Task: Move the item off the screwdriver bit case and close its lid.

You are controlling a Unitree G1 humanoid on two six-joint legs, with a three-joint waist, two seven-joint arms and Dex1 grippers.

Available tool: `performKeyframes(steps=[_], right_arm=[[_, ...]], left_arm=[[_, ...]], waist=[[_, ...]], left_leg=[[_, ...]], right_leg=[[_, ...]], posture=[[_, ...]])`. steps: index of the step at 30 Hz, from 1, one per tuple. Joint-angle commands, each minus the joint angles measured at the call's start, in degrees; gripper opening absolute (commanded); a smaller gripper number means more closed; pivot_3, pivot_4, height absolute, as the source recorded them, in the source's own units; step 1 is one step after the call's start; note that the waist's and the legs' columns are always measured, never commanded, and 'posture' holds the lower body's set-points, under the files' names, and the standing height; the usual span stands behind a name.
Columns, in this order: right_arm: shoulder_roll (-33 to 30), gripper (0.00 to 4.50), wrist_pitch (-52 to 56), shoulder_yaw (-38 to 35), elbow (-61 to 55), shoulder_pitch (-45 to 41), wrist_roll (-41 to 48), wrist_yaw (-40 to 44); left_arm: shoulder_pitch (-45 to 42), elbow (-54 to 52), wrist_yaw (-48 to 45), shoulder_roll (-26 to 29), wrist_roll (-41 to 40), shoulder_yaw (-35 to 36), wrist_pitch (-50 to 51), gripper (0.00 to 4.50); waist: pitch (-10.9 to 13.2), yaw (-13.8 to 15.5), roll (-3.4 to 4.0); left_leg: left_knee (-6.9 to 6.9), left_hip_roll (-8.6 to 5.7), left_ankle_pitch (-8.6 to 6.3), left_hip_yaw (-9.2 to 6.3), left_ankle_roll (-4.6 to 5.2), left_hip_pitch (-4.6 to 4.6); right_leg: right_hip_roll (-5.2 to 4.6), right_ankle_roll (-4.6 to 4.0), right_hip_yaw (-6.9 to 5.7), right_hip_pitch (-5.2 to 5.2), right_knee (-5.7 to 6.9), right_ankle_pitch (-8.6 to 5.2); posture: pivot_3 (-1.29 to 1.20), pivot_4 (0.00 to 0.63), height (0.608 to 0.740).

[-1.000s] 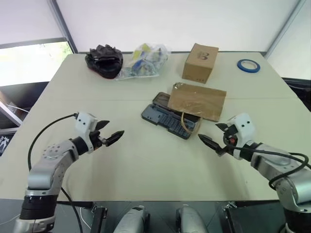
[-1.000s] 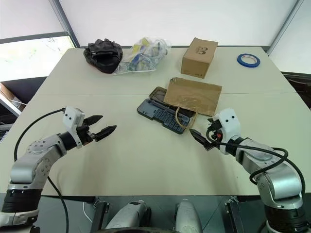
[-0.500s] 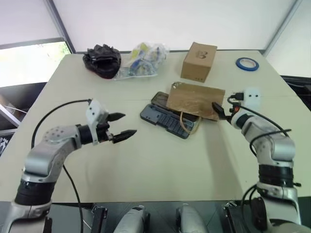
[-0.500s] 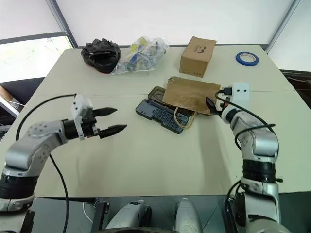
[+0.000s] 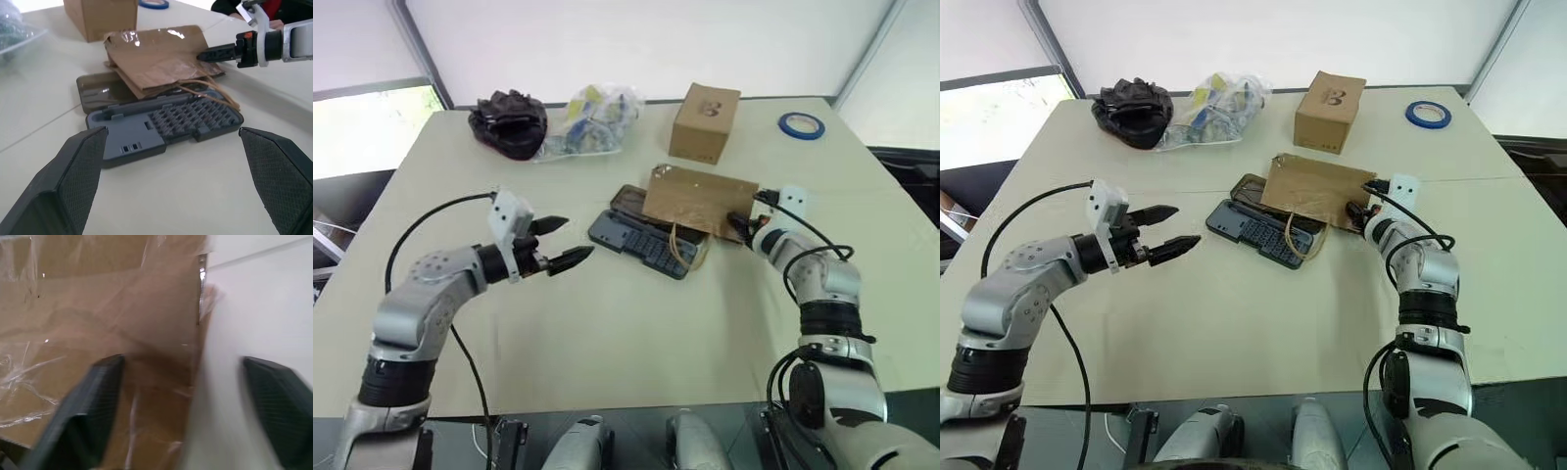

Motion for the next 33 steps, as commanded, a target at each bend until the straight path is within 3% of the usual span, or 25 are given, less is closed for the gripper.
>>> performKeyframes(steps=[1,4,21,28,33], right_arm=[[-0.2,1.66,-1.8,0.0,0.5,-2.1,-0.2,0.8],[-0.4,0.11,-2.1,0.0,1.1,-2.3,-0.3,1.1],[-1.9,0.11,0.0,-4.7,-17.9,-0.1,4.5,0.5],[-2.3,3.44,-0.1,-2.0,-10.9,-0.1,4.1,5.2],[-2.4,3.44,-3.8,0.1,-2.3,-4.5,2.5,8.2]], left_arm=[[0.1,-2.2,1.2,0.2,0.5,0.9,-1.2,4.5],[0.8,-2.1,2.2,0.2,0.7,1.3,-1.5,4.5],[2.4,1.0,3.7,-0.9,3.1,0.3,-3.7,4.5],[2.1,2.1,3.6,-1.7,4.4,-0.8,-4.1,4.5],[2.5,1.7,3.7,-1.5,5.0,-1.2,-4.2,4.5]], waist=[[0.0,0.0,0.0],[0.0,0.0,0.0],[0.0,-0.8,0.01],[0.0,-0.9,0.01],[0.0,-1.0,0.01]], left_leg=[[-0.01,0.0,0.0,-0.01,0.0,0.0],[-0.01,0.0,0.0,-0.01,0.0,0.0],[-0.07,0.01,0.01,-0.02,-0.01,0.01],[-0.07,0.02,0.01,0.01,-0.01,0.03],[-0.08,0.03,0.01,0.03,-0.01,0.03]], right_leg=[[0.0,0.0,0.0,0.0,0.0,0.0],[0.0,0.0,0.0,0.0,0.0,0.0],[0.0,0.0,0.0,-0.03,0.03,0.0],[-0.01,0.0,0.01,-0.03,0.06,0.0],[-0.01,0.0,0.01,-0.04,0.06,0.0]], posture=[[0.0,0.15,0.74],[0.0,0.15,0.74],[0.0,0.15,0.74],[0.0,0.15,0.74],[0.0,0.15,0.74]])
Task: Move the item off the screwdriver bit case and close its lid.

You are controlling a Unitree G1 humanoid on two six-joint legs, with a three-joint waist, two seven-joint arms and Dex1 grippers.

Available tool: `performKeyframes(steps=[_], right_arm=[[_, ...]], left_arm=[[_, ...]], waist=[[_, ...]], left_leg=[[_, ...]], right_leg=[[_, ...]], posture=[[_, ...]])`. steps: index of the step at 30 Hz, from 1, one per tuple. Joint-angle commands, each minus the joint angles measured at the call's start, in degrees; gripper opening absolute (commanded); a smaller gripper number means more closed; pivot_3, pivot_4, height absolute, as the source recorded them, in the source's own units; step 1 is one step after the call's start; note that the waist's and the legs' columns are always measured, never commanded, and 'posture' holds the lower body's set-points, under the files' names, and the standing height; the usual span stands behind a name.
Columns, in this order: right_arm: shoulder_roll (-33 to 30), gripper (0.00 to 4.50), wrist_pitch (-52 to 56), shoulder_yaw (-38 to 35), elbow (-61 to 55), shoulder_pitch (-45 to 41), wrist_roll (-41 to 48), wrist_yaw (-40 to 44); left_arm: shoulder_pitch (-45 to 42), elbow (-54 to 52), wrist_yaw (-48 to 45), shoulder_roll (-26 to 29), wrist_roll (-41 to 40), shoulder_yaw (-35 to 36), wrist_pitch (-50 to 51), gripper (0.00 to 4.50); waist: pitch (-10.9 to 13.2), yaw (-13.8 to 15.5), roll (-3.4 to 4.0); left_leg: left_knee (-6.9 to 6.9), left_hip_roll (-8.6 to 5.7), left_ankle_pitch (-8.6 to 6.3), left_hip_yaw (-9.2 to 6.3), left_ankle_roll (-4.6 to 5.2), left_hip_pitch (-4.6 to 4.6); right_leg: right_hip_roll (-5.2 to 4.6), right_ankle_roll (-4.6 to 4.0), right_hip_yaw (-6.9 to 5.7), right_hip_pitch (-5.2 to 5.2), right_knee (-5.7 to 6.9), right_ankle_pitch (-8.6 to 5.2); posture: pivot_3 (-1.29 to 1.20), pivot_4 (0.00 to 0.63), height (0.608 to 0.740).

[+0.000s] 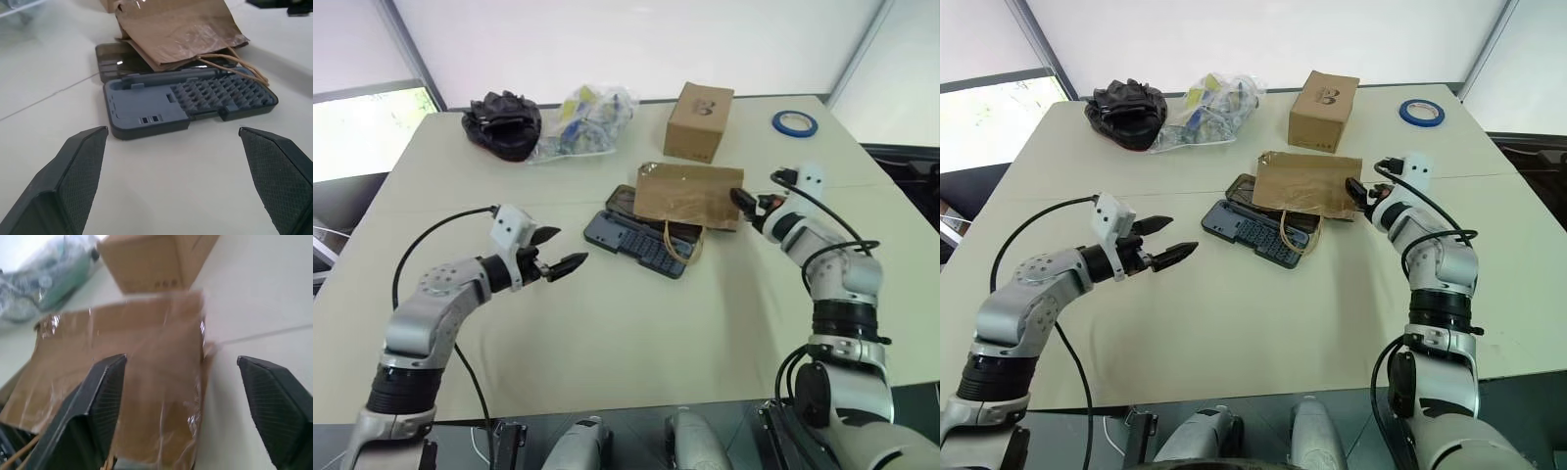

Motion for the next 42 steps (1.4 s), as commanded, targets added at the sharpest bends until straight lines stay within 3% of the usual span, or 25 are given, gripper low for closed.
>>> performKeyframes(steps=[1,18,29,35,42], right_arm=[[-0.6,3.44,-4.3,1.4,3.4,-4.0,-1.5,1.9],[0.6,3.44,-19.4,3.2,29.2,-12.0,-7.2,3.3],[0.7,3.44,-9.3,2.4,0.8,-2.5,-3.3,3.2],[0.9,3.44,-12.5,2.4,6.7,-2.5,-5.1,1.5],[2.6,3.44,-22.1,4.1,21.7,-8.4,-9.0,0.3]], left_arm=[[0.1,-1.1,0.0,0.2,0.2,0.8,-1.3,4.5],[1.2,-1.9,0.6,0.2,1.7,0.4,-2.4,4.5],[3.4,-4.5,1.5,0.0,1.4,0.4,-1.7,4.5],[2.8,-4.2,1.2,-0.1,1.5,-0.5,-1.5,4.5],[2.7,-4.3,1.3,-0.1,1.5,-0.4,-1.3,4.5]], waist=[[0.0,0.0,0.0],[0.0,-0.1,0.0],[0.0,0.1,0.0],[0.0,0.0,0.01],[0.0,-0.1,0.01]], left_leg=[[0.0,0.0,0.0,0.0,0.0,0.0],[0.01,0.0,0.0,-0.01,-0.01,0.01],[0.02,0.0,0.0,-0.03,-0.01,0.0],[0.02,0.0,0.0,-0.01,-0.01,0.01],[0.0,0.0,0.01,0.03,-0.01,0.02]], right_leg=[[0.0,0.0,0.0,-0.02,0.0,0.0],[0.01,0.0,0.0,0.0,0.0,0.0],[0.0,0.0,0.0,0.0,0.04,0.0],[0.0,0.0,0.0,0.0,0.03,0.0],[0.0,0.0,0.0,-0.02,0.03,0.0]], posture=[[0.0,0.15,0.74],[0.0,0.15,0.74],[0.0,0.15,0.74],[0.0,0.15,0.74],[0.0,0.15,0.74]])
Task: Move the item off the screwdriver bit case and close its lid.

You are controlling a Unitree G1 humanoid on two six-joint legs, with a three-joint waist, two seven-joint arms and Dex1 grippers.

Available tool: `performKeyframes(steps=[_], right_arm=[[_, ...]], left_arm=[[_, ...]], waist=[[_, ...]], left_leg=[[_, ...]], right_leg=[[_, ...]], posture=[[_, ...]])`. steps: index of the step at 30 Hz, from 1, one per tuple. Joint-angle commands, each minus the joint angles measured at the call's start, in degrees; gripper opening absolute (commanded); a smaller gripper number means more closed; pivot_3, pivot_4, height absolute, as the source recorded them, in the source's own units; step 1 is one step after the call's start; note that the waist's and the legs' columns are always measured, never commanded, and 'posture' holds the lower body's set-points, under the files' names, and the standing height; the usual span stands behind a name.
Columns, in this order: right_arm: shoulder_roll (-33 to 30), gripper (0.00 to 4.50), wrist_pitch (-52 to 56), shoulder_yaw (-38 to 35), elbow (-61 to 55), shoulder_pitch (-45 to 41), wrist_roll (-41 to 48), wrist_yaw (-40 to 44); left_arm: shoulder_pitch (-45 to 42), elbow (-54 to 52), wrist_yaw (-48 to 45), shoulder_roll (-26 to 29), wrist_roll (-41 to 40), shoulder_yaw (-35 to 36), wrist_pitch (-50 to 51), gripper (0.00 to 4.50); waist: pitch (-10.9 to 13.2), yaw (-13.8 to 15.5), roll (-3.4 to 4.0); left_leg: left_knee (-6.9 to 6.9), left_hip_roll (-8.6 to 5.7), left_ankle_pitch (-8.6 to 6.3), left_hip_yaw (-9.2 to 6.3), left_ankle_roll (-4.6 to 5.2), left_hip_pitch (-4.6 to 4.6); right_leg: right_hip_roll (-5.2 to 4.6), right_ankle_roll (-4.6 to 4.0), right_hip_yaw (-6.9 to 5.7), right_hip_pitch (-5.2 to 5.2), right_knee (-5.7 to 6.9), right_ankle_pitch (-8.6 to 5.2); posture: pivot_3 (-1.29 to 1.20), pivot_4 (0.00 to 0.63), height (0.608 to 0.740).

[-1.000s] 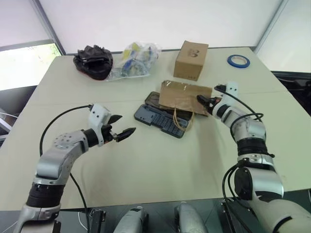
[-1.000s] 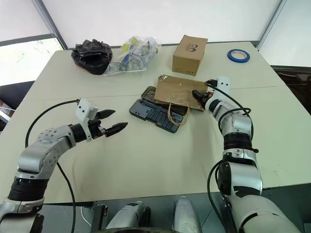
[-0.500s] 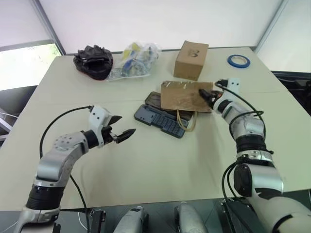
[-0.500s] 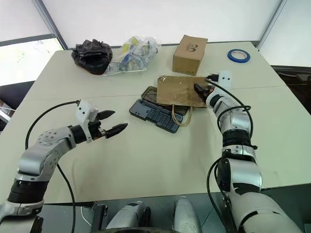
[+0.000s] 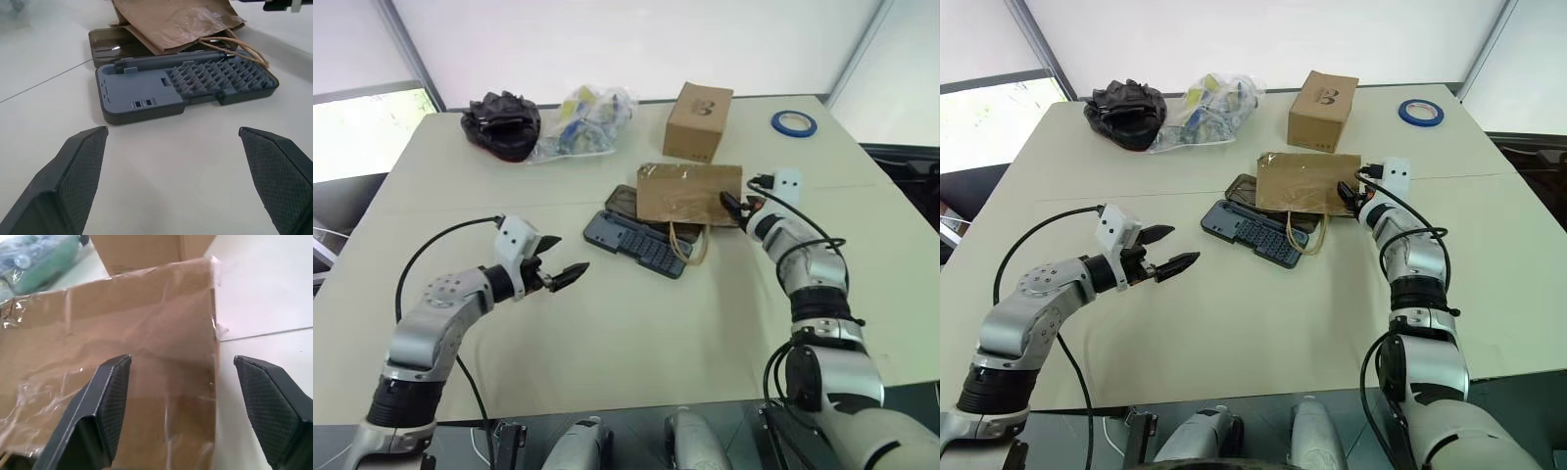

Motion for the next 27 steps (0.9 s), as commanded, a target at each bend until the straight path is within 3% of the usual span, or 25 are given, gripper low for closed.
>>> performKeyframes(steps=[1,6,7,9,14,21,27], right_arm=[[0.9,3.44,-5.0,0.5,5.3,-4.0,-1.5,-0.7],[1.9,3.44,-3.3,-4.9,14.5,-8.6,4.0,1.4],[1.7,3.21,-2.6,-6.1,15.8,-9.4,5.1,1.9],[1.4,2.61,-2.2,-7.3,17.5,-10.4,6.3,2.6],[1.0,0.05,-2.0,-7.3,18.2,-10.9,6.3,4.2],[1.2,0.01,-0.5,-8.2,10.7,-9.1,8.4,5.3],[0.8,0.01,-1.4,-13.3,-9.4,-4.7,12.4,-3.3]], left_arm=[[-0.7,-2.0,0.2,0.3,0.0,0.3,-0.2,4.5],[-0.3,-2.5,0.5,0.5,0.4,0.4,-0.3,4.5],[-0.2,-2.6,0.7,0.5,0.5,0.5,-0.3,4.5],[-0.2,-2.7,0.8,0.4,0.6,0.5,-0.3,4.5],[0.1,-2.6,1.1,0.2,0.8,0.4,-0.6,4.5],[0.7,-2.6,1.2,-0.2,1.2,0.1,-0.8,4.5],[0.4,-4.2,0.3,-0.1,-0.7,0.9,0.0,4.5]], waist=[[0.0,0.0,0.0],[0.0,0.0,0.0],[0.0,0.1,0.0],[0.0,0.1,0.0],[0.0,0.0,0.0],[0.0,0.0,0.0],[0.0,0.2,0.01]], left_leg=[[0.0,0.0,0.0,0.0,0.0,0.0],[0.01,0.0,0.0,-0.01,0.0,0.01],[0.01,0.0,0.0,-0.01,0.0,0.01],[0.01,0.0,0.0,-0.01,0.0,0.0],[0.0,0.01,0.0,-0.01,0.0,0.01],[0.0,0.0,0.0,-0.01,0.0,0.0],[0.01,0.0,0.0,-0.03,0.0,0.0]], right_leg=[[0.0,0.0,0.0,0.0,0.0,0.0],[0.0,0.0,0.0,0.01,0.0,0.0],[0.0,0.0,0.0,0.02,0.0,0.0],[0.0,0.0,0.0,0.02,0.0,0.0],[0.0,0.0,0.0,0.03,0.0,0.0],[0.0,0.0,0.0,0.03,0.01,0.0],[0.0,0.0,0.0,0.03,0.02,0.0]], posture=[[0.0,0.15,0.74],[0.0,0.15,0.74],[0.0,0.15,0.74],[0.0,0.15,0.74],[0.0,0.15,0.74],[0.0,0.15,0.74],[0.0,0.15,0.74]])
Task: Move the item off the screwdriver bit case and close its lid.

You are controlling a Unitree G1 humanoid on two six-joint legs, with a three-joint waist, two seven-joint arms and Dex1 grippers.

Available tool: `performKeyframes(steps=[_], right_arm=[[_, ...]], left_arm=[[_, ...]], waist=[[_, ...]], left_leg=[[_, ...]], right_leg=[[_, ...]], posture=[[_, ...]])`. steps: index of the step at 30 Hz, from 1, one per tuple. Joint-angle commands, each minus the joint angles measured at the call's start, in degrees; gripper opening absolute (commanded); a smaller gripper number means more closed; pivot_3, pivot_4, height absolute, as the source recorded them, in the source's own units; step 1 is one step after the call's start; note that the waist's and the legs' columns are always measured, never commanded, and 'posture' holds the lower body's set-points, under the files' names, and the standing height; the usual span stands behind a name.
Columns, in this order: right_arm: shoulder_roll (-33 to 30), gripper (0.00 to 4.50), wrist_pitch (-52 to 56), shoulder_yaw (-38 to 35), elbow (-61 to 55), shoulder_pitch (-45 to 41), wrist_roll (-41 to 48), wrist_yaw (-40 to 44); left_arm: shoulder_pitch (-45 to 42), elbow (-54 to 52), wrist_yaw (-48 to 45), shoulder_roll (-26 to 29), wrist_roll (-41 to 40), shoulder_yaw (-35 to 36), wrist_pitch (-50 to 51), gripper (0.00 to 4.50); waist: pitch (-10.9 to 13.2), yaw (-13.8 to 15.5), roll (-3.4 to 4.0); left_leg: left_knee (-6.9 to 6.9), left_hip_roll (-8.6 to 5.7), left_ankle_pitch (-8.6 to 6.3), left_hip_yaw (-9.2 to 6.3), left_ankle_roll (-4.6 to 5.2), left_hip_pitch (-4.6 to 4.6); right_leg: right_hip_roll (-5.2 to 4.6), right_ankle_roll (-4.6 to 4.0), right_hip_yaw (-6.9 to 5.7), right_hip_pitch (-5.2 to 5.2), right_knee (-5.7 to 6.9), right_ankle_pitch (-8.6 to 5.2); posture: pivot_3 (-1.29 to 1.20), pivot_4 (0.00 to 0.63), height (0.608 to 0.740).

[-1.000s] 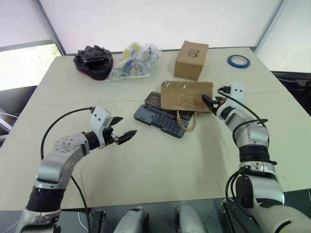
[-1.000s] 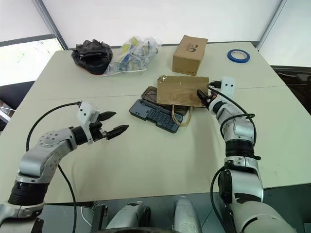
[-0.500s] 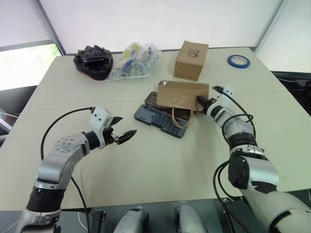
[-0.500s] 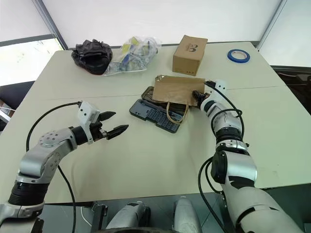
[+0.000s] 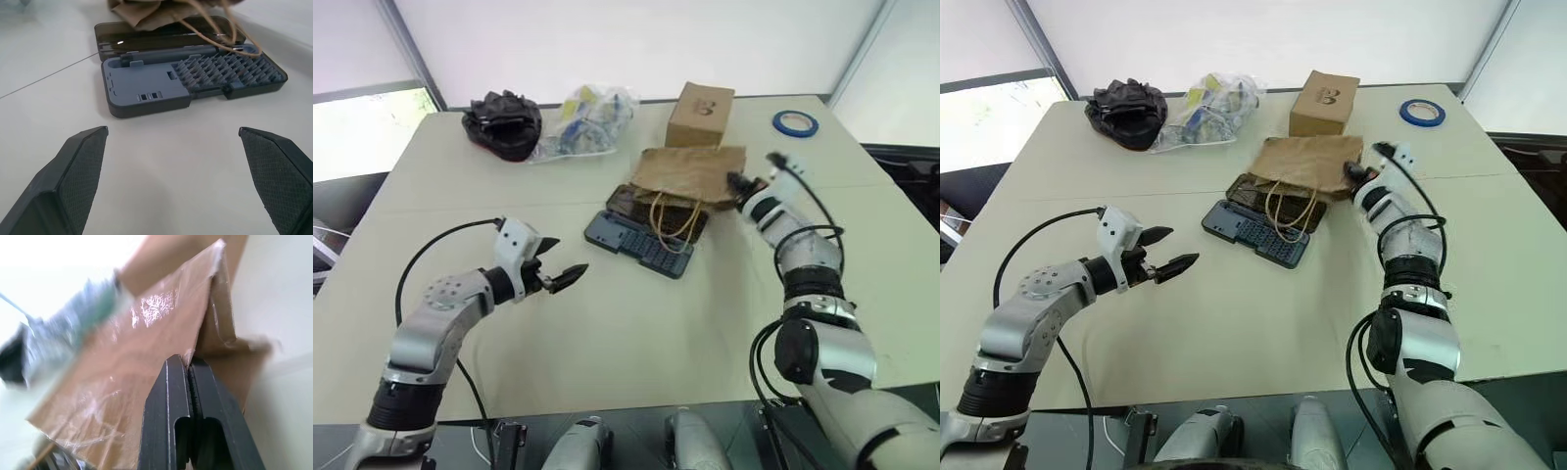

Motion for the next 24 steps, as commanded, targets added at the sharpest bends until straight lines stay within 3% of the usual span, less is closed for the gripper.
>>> performKeyframes(steps=[1,8,17,23,24], right_arm=[[-1.0,0.01,-2.3,-2.9,-13.2,2.2,1.1,-5.9],[-1.5,0.01,-4.1,-6.1,-28.3,12.0,-0.9,-16.9],[-5.5,0.01,-12.4,-10.0,-25.7,18.1,-8.6,-28.0],[-5.8,0.01,-13.6,-8.3,-24.4,19.9,-10.8,-28.7],[-5.8,0.26,-13.9,-7.9,-24.2,20.3,-11.0,-28.2]], left_arm=[[-0.6,-4.0,-1.1,0.2,-2.3,1.1,0.1,4.5],[-3.4,-4.0,-1.8,-0.4,-2.9,-0.5,1.0,4.5],[-3.8,-2.6,-2.3,-1.0,-2.4,-1.3,-0.1,4.5],[-4.0,-2.1,-2.5,-1.2,-2.1,-1.6,-0.4,4.5],[-4.0,-2.0,-2.5,-1.2,-2.1,-1.6,-0.4,4.5]], waist=[[0.0,0.1,0.0],[0.0,0.0,0.03],[0.0,0.0,0.08],[0.0,-0.1,0.08],[0.0,-0.1,0.08]], left_leg=[[0.0,0.0,0.0,-0.01,0.0,-0.01],[0.01,0.0,0.0,0.01,0.0,0.01],[-0.01,-0.01,0.0,0.08,0.0,0.04],[-0.04,0.0,0.0,0.2,0.0,0.12],[-0.04,0.0,0.0,0.23,0.0,0.14]], right_leg=[[0.0,0.0,0.0,0.0,0.0,0.0],[0.0,0.0,0.01,0.02,0.0,0.0],[0.01,0.0,0.07,0.0,0.0,0.0],[0.03,0.0,0.23,0.0,0.0,0.0],[0.03,0.0,0.28,0.0,0.0,0.0]], posture=[[0.0,0.15,0.74],[0.0,0.15,0.74],[0.0,0.15,0.74],[0.0,0.15,0.74],[0.0,0.15,0.74]])
